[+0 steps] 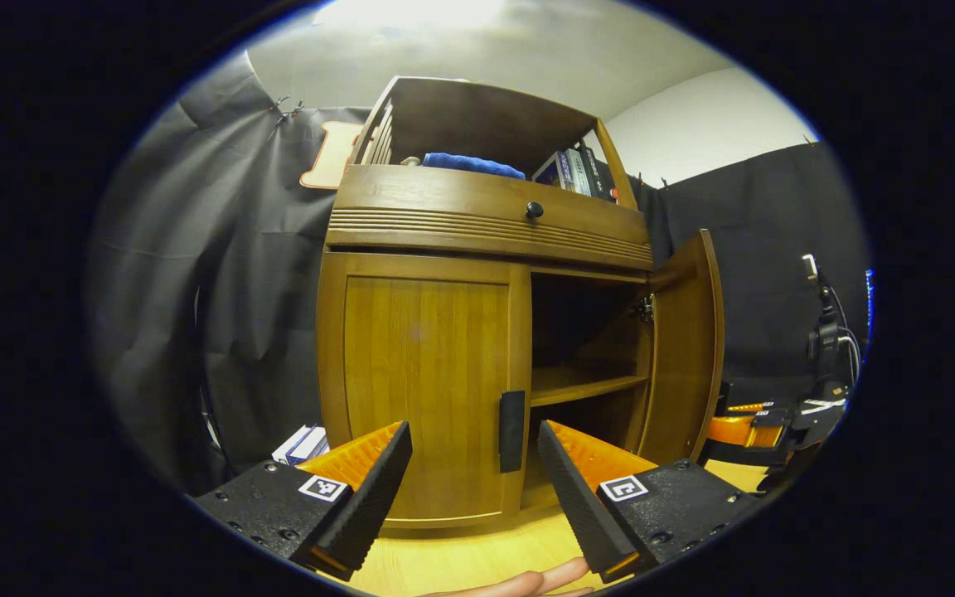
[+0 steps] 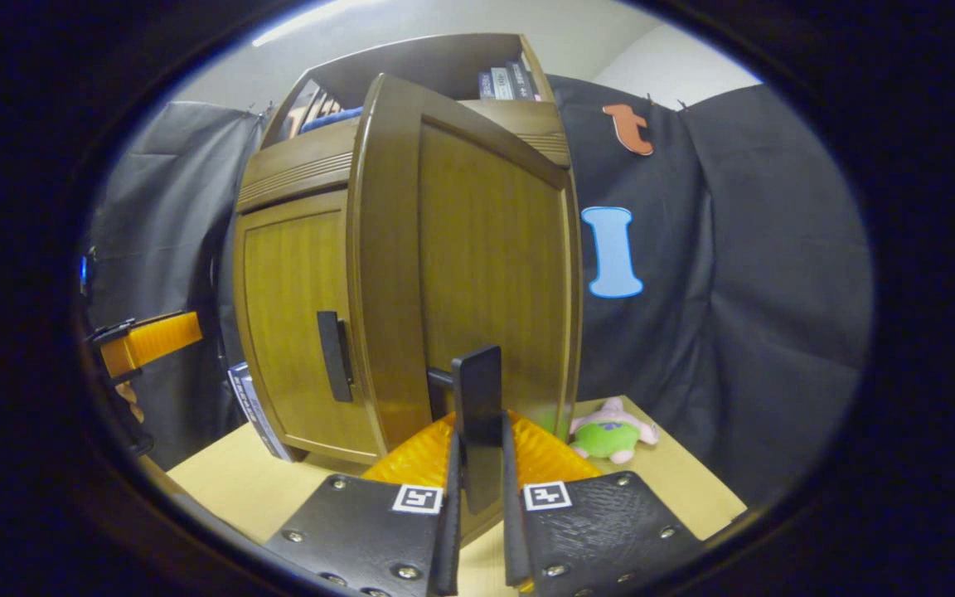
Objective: Open the right door of the double-door shoe cabinet with the right hand, and open the left door with the left hand.
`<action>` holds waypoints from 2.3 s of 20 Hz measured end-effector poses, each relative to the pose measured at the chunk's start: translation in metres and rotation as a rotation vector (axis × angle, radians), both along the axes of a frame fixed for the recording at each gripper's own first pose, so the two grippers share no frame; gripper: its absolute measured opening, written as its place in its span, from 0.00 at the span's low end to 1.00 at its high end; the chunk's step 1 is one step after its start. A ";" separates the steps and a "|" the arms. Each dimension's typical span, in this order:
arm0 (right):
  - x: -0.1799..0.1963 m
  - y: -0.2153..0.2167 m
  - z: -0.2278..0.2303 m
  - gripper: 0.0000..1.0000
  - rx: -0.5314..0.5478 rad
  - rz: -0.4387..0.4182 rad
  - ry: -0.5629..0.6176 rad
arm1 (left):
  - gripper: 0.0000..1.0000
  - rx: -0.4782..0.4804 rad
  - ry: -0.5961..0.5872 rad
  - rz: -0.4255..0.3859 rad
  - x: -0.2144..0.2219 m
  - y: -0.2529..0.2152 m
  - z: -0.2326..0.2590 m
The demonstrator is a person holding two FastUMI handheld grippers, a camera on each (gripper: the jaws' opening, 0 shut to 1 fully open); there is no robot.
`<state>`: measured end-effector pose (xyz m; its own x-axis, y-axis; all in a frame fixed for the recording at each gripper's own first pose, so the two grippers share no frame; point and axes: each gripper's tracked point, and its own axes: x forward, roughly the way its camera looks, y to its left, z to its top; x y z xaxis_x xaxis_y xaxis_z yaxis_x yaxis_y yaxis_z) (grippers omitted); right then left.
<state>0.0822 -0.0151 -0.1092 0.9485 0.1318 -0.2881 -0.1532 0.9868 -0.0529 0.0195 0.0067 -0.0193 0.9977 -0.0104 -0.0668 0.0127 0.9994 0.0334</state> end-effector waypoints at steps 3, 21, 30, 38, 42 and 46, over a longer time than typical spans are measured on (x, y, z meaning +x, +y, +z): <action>-0.004 -0.011 0.003 0.11 -0.016 -0.064 -0.005 | 0.91 0.004 0.001 0.008 0.002 0.002 -0.001; -0.020 -0.147 0.031 0.03 0.025 -0.236 -0.079 | 0.91 -0.031 -0.005 -0.029 0.001 -0.020 -0.003; -0.002 -0.186 0.037 0.01 0.015 -0.041 -0.064 | 0.95 0.021 0.036 0.022 0.011 -0.022 -0.019; -0.004 -0.183 0.035 0.01 0.085 -0.025 -0.063 | 0.92 -0.025 -0.014 -0.011 0.032 -0.046 -0.021; -0.019 -0.202 0.050 0.28 0.087 -0.129 -0.107 | 0.92 0.009 0.022 0.007 0.054 -0.043 -0.037; -0.048 -0.214 0.103 0.76 0.124 -0.212 -0.235 | 0.95 -0.006 0.057 -0.017 0.081 -0.049 -0.052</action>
<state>0.0339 -0.2294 -0.0061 0.9971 -0.0551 -0.0530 0.0583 0.9965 0.0603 0.1003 -0.0427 -0.0714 0.9920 -0.0283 -0.1233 0.0317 0.9992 0.0260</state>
